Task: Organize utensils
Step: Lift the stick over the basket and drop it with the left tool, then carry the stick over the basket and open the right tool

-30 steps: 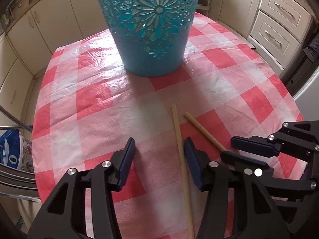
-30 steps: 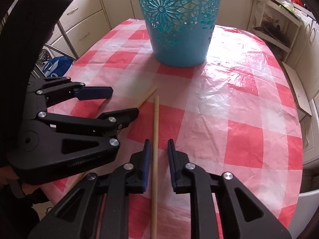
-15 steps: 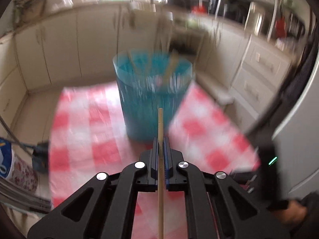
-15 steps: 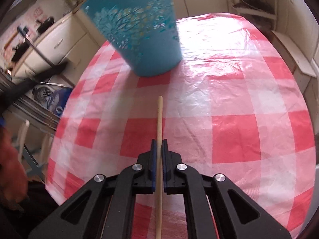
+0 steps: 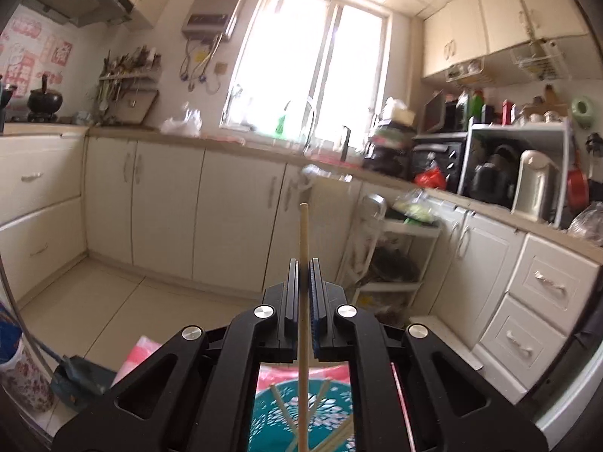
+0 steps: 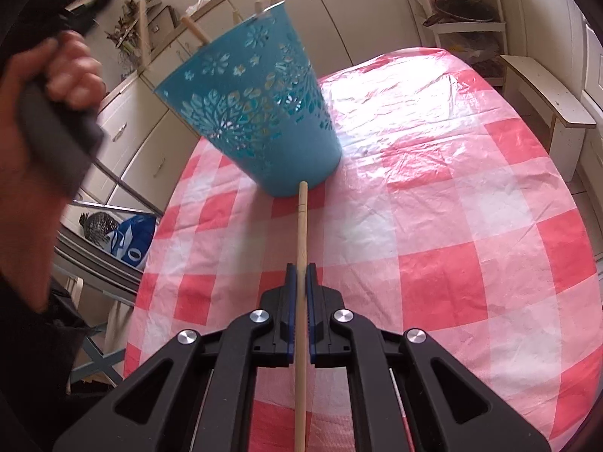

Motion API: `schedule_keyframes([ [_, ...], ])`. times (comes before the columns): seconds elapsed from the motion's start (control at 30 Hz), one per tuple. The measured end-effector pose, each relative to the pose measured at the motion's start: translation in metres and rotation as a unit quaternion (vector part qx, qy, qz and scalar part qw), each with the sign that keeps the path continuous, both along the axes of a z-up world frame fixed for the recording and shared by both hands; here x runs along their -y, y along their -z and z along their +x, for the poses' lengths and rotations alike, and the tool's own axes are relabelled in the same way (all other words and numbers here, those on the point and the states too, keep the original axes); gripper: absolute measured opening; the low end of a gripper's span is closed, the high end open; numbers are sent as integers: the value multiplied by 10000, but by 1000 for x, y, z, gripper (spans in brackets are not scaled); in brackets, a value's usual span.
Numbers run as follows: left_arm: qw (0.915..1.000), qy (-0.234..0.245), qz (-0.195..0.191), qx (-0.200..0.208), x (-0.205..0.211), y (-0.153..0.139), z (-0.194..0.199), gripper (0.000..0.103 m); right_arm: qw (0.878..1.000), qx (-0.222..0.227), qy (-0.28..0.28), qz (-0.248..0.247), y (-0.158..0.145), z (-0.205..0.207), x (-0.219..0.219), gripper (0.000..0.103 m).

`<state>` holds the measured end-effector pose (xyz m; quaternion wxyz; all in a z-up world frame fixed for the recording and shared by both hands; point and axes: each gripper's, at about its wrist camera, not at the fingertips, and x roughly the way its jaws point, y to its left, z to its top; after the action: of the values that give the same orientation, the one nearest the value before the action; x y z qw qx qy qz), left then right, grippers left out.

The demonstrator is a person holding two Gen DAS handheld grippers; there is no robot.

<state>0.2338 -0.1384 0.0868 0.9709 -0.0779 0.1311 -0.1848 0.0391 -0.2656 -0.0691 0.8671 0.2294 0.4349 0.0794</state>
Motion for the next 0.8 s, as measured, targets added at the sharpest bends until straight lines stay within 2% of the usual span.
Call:
schedule_keyframes([
  [0.1, 9991, -84, 293, -289, 9, 34, 12, 5, 10000, 28, 63, 45, -1, 2, 2, 6],
  [0.2, 9980, -84, 415, -473, 2, 58, 12, 5, 9999, 39, 118, 88, -3, 1, 4, 6],
  [0.33, 9959, 49, 629, -649, -9, 70, -9, 8, 9998, 85, 147, 96, -4, -2, 5, 6],
  [0.4, 9945, 106, 758, -717, -20, 71, -25, 22, 9997, 135, 182, 119, -6, -4, 7, 6],
  [0.47, 9933, -42, 831, -806, -34, 70, -44, 55, 9994, 249, 214, 141, -10, -7, 9, 6],
  [0.5, 9928, -110, 825, -857, -42, 70, -53, 61, 9990, 350, 226, 149, -14, -9, 10, 6],
  [0.57, 9912, -140, 772, -1063, -59, 69, -71, 63, 9980, 553, 236, 196, -21, -12, 10, 6],
  [0.67, 9888, -306, 515, -1364, -88, 71, -93, 71, 9947, 982, 180, 265, -36, -20, 9, 6],
  [0.8, 9853, -459, 214, -1629, -112, 77, -105, 72, 9856, 1649, 138, 339, -70, -32, 8, 6],
])
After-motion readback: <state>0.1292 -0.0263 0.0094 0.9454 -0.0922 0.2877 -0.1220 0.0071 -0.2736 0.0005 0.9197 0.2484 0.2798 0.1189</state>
